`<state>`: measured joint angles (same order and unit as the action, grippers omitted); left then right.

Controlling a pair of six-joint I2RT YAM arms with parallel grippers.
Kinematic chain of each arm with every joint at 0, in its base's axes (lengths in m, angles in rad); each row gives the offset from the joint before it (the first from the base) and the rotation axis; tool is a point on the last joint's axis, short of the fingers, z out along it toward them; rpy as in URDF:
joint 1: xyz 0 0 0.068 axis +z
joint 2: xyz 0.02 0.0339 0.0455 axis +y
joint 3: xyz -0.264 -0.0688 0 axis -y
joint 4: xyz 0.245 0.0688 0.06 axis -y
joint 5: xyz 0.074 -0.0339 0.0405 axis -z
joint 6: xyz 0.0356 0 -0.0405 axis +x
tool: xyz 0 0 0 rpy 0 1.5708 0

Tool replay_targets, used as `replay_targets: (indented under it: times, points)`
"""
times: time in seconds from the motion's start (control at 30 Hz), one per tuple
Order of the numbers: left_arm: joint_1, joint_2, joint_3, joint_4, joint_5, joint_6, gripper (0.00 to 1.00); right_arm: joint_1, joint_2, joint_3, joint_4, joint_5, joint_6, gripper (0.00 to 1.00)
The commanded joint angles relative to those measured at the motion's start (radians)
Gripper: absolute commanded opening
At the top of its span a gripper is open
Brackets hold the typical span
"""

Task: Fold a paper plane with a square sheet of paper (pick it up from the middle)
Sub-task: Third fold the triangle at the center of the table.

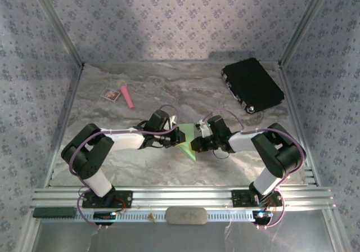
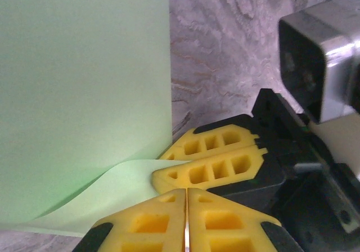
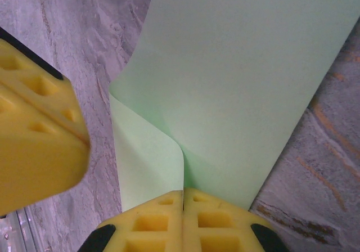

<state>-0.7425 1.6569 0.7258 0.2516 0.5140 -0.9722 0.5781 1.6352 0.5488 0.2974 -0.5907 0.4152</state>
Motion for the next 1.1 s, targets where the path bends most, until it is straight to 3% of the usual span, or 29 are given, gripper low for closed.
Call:
replay_targets:
  times: [0.0, 0.33, 0.57, 0.77, 1.07]
  points:
    - [-0.008, 0.020, -0.016, 0.030, -0.009, -0.010, 0.09, -0.001, 0.026, -0.004, 0.011, 0.056, 0.004, 0.00]
    - [0.043, -0.032, 0.050, -0.064, -0.080, 0.068, 0.13, -0.003, 0.031, -0.003, 0.014, 0.044, 0.002, 0.00]
    - [0.116, 0.101, 0.183, -0.127, -0.036, 0.104, 0.13, -0.003, 0.031, -0.004, 0.016, 0.045, 0.002, 0.00]
    - [0.119, 0.224, 0.259, -0.176, 0.018, 0.139, 0.11, -0.002, 0.030, -0.003, 0.014, 0.042, -0.001, 0.01]
    - [0.120, 0.285, 0.281, -0.252, -0.009, 0.182, 0.08, -0.003, 0.014, 0.024, -0.007, 0.029, -0.021, 0.01]
